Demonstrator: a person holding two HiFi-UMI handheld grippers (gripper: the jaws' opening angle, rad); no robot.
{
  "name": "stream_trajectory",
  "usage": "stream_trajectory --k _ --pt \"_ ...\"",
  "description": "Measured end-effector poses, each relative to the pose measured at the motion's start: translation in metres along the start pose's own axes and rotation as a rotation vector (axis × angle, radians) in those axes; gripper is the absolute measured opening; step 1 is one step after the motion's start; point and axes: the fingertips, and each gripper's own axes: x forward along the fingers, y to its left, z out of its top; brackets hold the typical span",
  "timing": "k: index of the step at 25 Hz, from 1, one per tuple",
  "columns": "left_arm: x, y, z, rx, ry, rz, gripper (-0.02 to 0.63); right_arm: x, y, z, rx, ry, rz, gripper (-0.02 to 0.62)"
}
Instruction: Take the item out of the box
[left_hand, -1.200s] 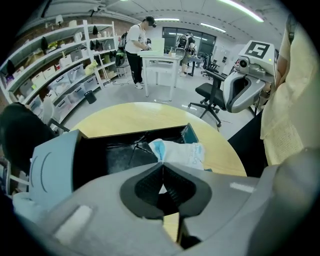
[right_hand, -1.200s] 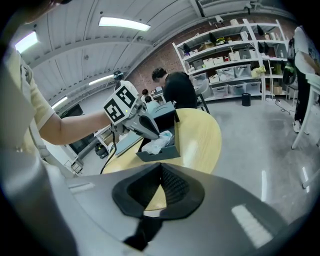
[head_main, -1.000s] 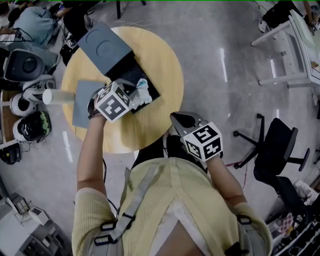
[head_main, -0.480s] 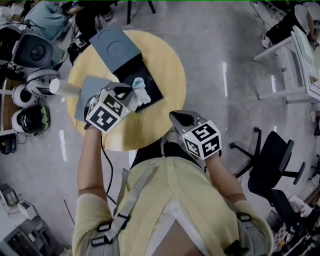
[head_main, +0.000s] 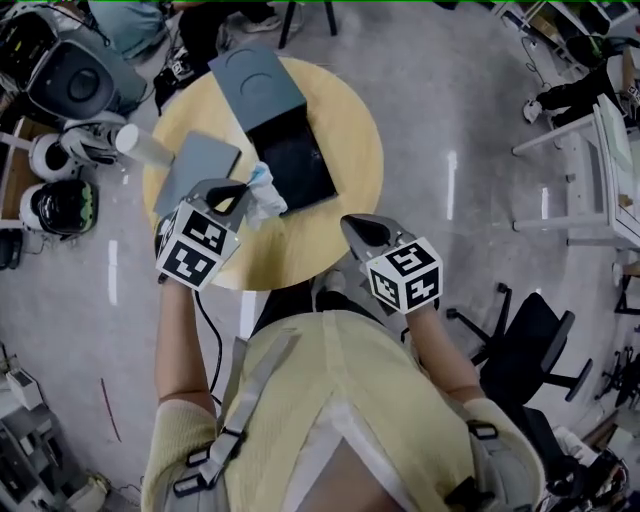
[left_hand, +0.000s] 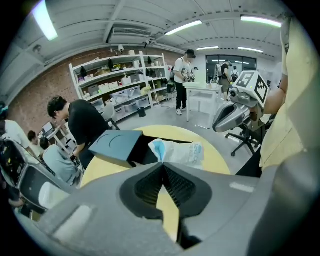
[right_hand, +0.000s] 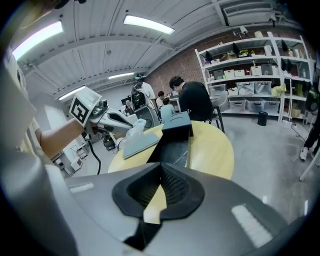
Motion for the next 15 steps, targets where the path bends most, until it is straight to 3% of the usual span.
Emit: stream_trajectory --k 15 --pt "-0.036 -0.017 -0.067 -0.233 0.001 0.087 0.008 0.017 0.028 0.005 -0.078 0.029 0.087 0.005"
